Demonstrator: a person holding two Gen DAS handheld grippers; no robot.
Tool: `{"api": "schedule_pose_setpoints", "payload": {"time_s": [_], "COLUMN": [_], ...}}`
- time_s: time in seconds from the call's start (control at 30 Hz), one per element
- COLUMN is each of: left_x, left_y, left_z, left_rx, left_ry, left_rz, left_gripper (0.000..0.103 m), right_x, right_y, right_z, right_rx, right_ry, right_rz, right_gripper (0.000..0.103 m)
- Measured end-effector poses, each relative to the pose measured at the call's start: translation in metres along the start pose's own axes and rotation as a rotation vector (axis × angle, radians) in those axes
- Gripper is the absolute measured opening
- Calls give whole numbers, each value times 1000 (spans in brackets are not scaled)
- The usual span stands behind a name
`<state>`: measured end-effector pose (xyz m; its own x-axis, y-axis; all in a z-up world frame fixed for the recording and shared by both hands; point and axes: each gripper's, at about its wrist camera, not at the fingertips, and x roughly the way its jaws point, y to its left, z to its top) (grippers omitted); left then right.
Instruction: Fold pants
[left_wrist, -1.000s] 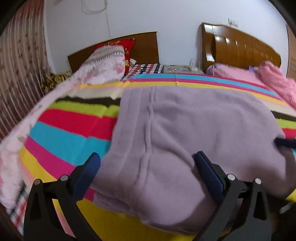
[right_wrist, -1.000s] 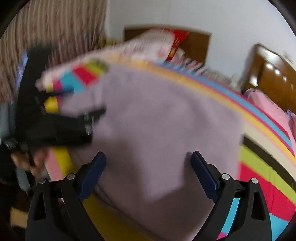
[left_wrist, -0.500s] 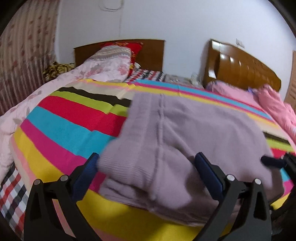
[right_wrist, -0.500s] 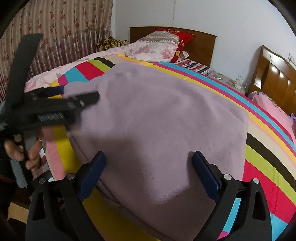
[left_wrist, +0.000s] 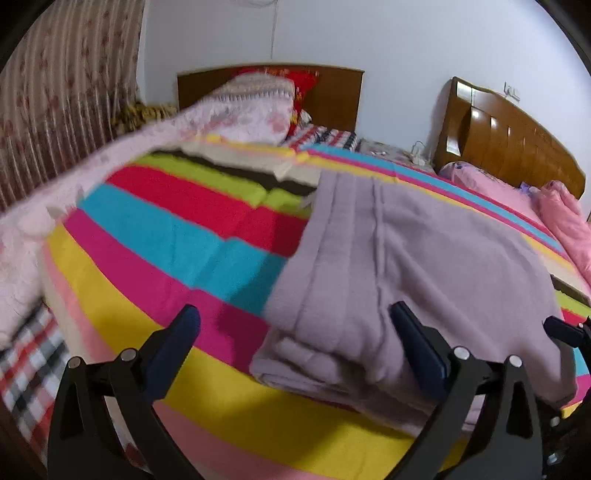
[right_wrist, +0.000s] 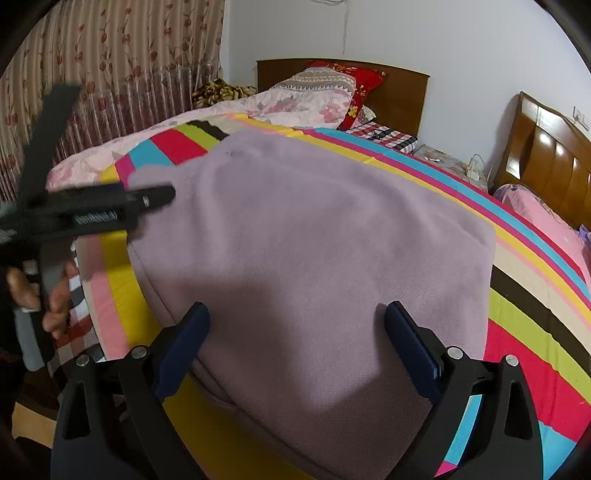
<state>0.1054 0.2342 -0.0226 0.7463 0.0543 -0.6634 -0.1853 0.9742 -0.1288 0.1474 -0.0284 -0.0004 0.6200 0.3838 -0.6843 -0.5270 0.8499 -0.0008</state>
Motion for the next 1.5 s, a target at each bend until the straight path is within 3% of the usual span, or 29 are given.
{"api": "schedule_pose_setpoints", "payload": {"time_s": [0.07,0.23,0.5,0.7,0.8,0.9,0.93,1.07,1.2,1.33,1.5], "left_x": [2,1,2,0,-9,-46,-70,-130,-161,-157,-135], "left_y": [7,1,1,-1,-7,-26,-35,-53,-72,-102,-145], "left_z": [-3,-3,-5,-4,-1,0,0,1,-8,-28,-63], "left_rx": [-40,2,0,2,18,74,88,91,15,54,229], "left_ry": [10,-10,-15,-18,-20,-115,-196,-384,-452,-347,-229], "left_rz": [-31,9,12,17,57,160,163,112,139,20,10], "left_gripper": [102,102,102,102,102,102,102,102,102,102,102], "right_x": [-9,-28,-31,-57,-77,-110,-125,-165,-187,-180,-141], "right_y": [-7,-15,-12,-17,-22,-39,-47,-72,-80,-72,-55], "right_z": [-1,-18,-32,-45,-55,-61,-62,-63,-66,-77,-91], "right_rx": [42,56,9,29,38,101,138,250,349,365,312], "right_ry": [-13,-12,10,-56,-64,-150,-189,-318,-398,-336,-135], "right_rz": [-7,-36,-9,46,52,34,27,-26,-85,-119,-112], "right_gripper": [93,93,95,95,95,95,95,97,98,98,98]}}
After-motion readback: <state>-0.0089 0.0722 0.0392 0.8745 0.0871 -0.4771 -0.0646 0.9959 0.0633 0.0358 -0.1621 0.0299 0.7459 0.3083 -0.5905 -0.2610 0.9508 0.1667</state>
